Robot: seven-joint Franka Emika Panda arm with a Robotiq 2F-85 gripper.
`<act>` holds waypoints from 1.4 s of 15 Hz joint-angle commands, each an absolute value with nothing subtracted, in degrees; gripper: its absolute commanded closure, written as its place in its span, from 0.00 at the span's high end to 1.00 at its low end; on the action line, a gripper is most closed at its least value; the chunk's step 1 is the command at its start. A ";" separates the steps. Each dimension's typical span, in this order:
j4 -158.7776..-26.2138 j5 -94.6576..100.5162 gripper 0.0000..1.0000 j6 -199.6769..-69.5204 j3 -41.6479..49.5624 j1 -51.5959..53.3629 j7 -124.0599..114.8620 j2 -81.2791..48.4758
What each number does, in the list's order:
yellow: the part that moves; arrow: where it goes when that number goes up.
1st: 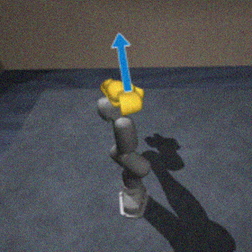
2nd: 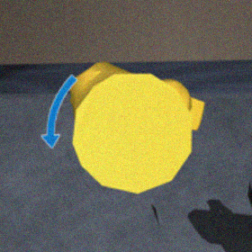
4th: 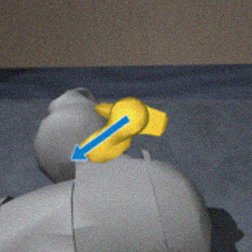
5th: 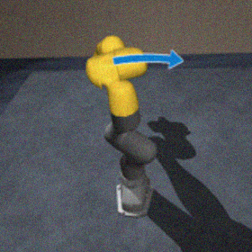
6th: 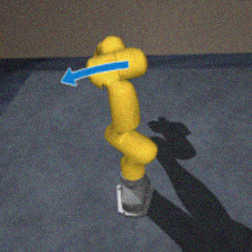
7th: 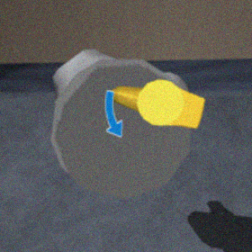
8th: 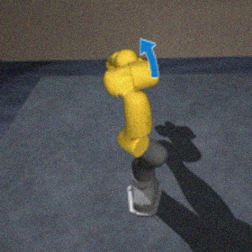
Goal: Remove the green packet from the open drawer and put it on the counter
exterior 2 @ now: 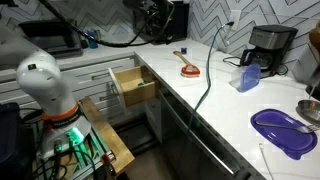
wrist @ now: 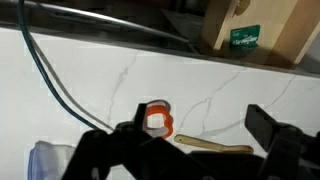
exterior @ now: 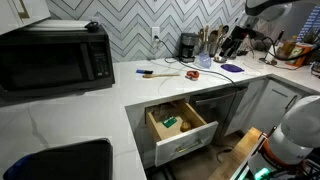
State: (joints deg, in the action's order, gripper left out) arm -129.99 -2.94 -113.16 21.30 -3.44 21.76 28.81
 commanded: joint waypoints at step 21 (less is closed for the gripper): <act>-137.11 -4.85 1.00 -115.51 4.84 -5.04 -7.40 27.70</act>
State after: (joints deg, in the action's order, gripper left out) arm -133.79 -3.64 -113.38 9.57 -4.08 2.27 26.77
